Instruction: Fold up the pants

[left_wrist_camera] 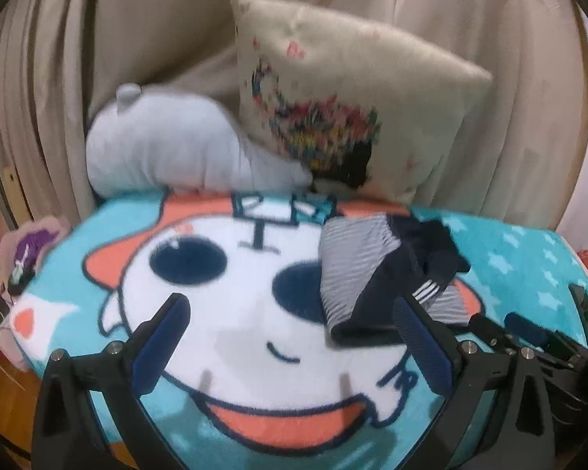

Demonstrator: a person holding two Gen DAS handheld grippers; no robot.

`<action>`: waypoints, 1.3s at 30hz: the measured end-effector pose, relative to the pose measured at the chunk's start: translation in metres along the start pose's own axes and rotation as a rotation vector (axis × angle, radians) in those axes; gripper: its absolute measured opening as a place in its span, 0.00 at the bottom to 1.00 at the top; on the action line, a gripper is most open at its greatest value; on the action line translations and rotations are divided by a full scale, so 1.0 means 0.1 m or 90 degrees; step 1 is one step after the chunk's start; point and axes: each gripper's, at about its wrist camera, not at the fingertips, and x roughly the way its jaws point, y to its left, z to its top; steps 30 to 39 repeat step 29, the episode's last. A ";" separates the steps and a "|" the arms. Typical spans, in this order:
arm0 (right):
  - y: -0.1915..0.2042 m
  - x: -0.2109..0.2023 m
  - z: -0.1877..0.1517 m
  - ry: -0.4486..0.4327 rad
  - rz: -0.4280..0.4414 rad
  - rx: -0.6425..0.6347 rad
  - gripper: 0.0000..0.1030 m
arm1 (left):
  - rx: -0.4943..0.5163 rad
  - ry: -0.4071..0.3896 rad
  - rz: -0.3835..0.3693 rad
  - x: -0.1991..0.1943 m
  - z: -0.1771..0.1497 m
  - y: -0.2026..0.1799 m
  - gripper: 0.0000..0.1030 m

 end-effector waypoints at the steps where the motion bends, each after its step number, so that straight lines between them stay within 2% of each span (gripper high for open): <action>1: 0.01 0.00 0.00 0.000 0.001 -0.001 0.66 | -0.002 0.008 -0.002 0.03 -0.01 0.01 1.00; 8: 0.16 0.01 0.03 -0.017 -0.010 -0.032 0.67 | -0.013 0.034 0.006 0.20 -0.04 0.13 1.00; 16: 0.33 0.12 0.01 -0.003 -0.002 -0.061 0.69 | -0.015 0.069 -0.008 0.35 -0.10 0.20 1.00; 29: 0.50 0.13 -0.11 0.008 0.022 -0.109 0.70 | -0.010 0.074 -0.012 0.32 -0.13 0.16 1.00; 39: 0.50 0.13 -0.11 0.008 0.022 -0.109 0.70 | -0.010 0.074 -0.012 0.32 -0.13 0.16 1.00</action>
